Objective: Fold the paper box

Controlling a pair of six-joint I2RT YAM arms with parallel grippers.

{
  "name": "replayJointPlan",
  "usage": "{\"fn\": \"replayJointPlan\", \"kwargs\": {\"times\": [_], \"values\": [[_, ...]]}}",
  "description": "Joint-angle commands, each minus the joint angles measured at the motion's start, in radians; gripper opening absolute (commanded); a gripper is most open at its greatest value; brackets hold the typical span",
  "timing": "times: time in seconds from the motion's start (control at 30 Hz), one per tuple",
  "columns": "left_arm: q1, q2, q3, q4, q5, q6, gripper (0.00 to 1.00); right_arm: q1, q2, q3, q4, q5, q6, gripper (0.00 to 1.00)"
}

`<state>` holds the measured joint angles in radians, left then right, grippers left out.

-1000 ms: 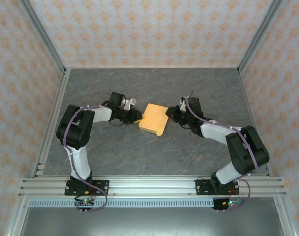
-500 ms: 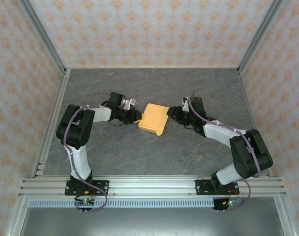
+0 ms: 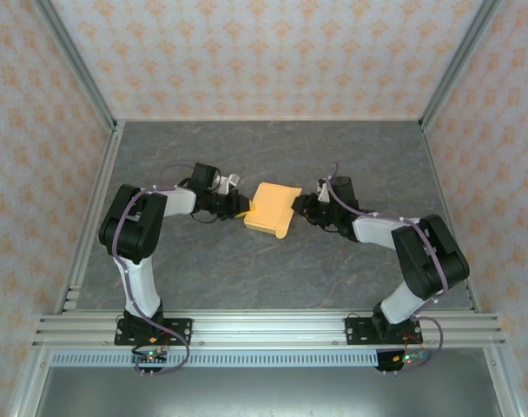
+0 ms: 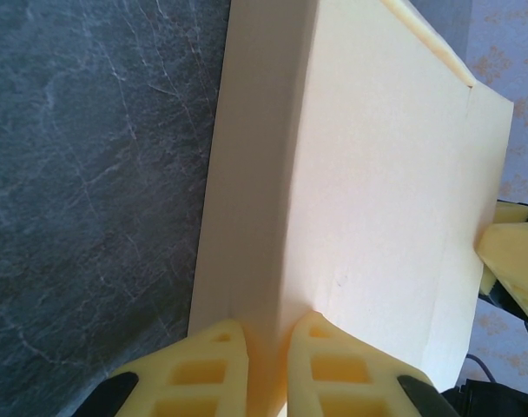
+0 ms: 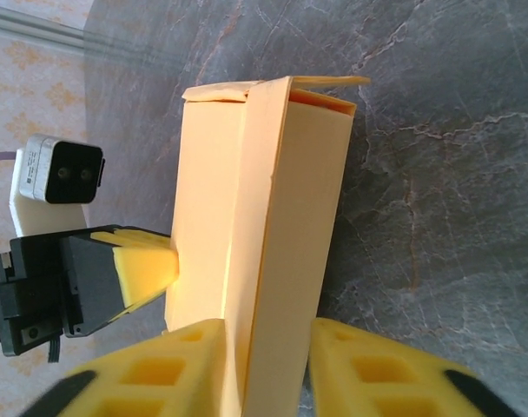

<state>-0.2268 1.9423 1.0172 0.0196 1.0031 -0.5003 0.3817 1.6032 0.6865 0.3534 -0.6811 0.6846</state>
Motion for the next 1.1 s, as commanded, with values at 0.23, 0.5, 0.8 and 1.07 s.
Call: {"fn": "replayJointPlan", "kwargs": {"times": [0.23,0.5,0.8,1.07], "values": [[0.023,0.081,-0.06,-0.128,-0.188,0.003,0.08,0.016,-0.02,-0.027,0.173,-0.039,0.091,0.0],[0.023,0.075,-0.067,-0.097,-0.148,-0.017,0.07,0.024,-0.082,-0.028,0.161,-0.019,0.115,0.0],[-0.003,0.086,-0.058,-0.091,-0.125,-0.021,0.09,0.058,-0.15,0.008,0.048,0.051,0.106,0.0],[-0.016,0.09,-0.049,-0.096,-0.123,-0.019,0.14,0.075,-0.194,0.031,0.011,0.096,0.117,0.0]]}}
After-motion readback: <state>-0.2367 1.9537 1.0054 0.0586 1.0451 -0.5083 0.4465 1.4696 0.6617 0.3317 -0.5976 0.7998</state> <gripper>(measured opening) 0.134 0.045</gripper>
